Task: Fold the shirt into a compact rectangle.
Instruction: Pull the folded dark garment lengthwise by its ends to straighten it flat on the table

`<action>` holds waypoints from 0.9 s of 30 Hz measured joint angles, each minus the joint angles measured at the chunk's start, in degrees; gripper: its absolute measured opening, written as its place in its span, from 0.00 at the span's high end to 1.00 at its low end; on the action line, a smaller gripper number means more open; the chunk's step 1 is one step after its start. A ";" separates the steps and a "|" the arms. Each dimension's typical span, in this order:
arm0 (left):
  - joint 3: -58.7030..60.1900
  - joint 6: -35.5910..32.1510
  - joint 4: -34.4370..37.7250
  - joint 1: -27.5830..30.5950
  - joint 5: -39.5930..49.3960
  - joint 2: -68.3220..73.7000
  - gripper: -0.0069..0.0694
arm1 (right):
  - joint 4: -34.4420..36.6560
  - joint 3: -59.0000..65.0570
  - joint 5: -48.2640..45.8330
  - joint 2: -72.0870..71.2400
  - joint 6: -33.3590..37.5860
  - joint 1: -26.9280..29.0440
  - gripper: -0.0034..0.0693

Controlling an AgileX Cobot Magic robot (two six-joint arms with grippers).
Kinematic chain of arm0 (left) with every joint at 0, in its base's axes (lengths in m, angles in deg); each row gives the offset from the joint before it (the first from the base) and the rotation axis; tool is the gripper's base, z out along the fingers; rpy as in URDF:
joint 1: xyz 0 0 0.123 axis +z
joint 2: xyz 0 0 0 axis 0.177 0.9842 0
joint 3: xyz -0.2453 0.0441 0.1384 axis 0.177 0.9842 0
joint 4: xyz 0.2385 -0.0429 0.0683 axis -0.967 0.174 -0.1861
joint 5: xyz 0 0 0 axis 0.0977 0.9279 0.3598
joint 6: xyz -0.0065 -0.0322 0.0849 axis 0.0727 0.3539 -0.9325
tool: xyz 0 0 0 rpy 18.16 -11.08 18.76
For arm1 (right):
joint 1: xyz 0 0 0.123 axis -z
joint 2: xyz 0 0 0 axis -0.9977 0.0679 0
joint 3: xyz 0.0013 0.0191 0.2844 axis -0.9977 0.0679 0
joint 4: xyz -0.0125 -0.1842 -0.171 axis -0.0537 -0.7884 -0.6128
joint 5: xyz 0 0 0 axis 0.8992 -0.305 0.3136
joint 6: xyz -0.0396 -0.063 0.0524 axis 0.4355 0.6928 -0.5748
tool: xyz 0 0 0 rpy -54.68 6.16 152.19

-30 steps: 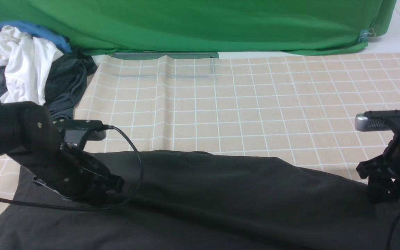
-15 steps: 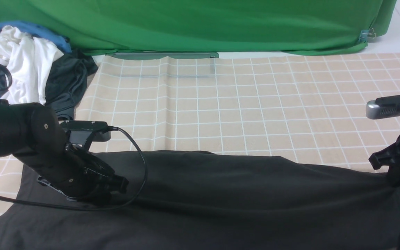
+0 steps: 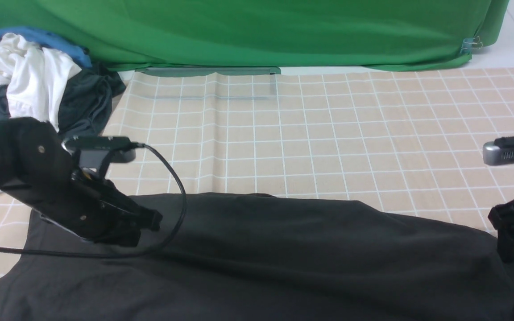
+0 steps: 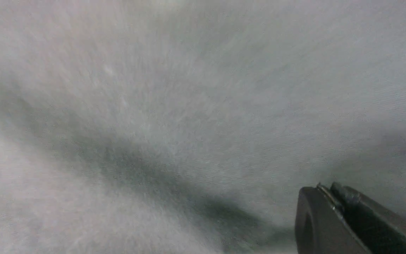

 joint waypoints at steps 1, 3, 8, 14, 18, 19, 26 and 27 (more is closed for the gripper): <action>0.00 0.00 0.00 0.00 0.54 -1.44 0.88 | -0.05 0.45 0.28 -0.14 -0.11 0.00 0.02; 0.00 0.07 0.27 0.00 1.76 -3.59 0.88 | 0.01 1.83 2.18 -0.26 -0.59 0.00 0.01; 0.00 0.13 1.30 0.00 4.90 -9.86 0.88 | 1.22 6.53 7.78 0.73 -1.32 0.00 0.05; 0.00 0.13 1.37 0.00 5.65 -14.80 0.88 | 2.55 7.30 9.38 3.58 -1.26 0.04 0.17; 0.00 0.13 1.37 0.00 5.76 -17.29 0.88 | 5.72 7.24 9.63 3.84 0.70 0.04 0.51; 0.00 0.13 1.37 0.00 5.81 -17.76 0.88 | 6.61 7.24 9.63 3.84 1.10 0.04 0.64; 0.00 0.13 1.05 0.00 6.65 -20.77 0.88 | 3.39 5.24 6.66 1.89 1.74 0.04 0.78; 0.00 0.22 0.90 0.00 7.09 -21.31 0.88 | 1.91 4.57 5.81 0.33 1.01 0.04 0.78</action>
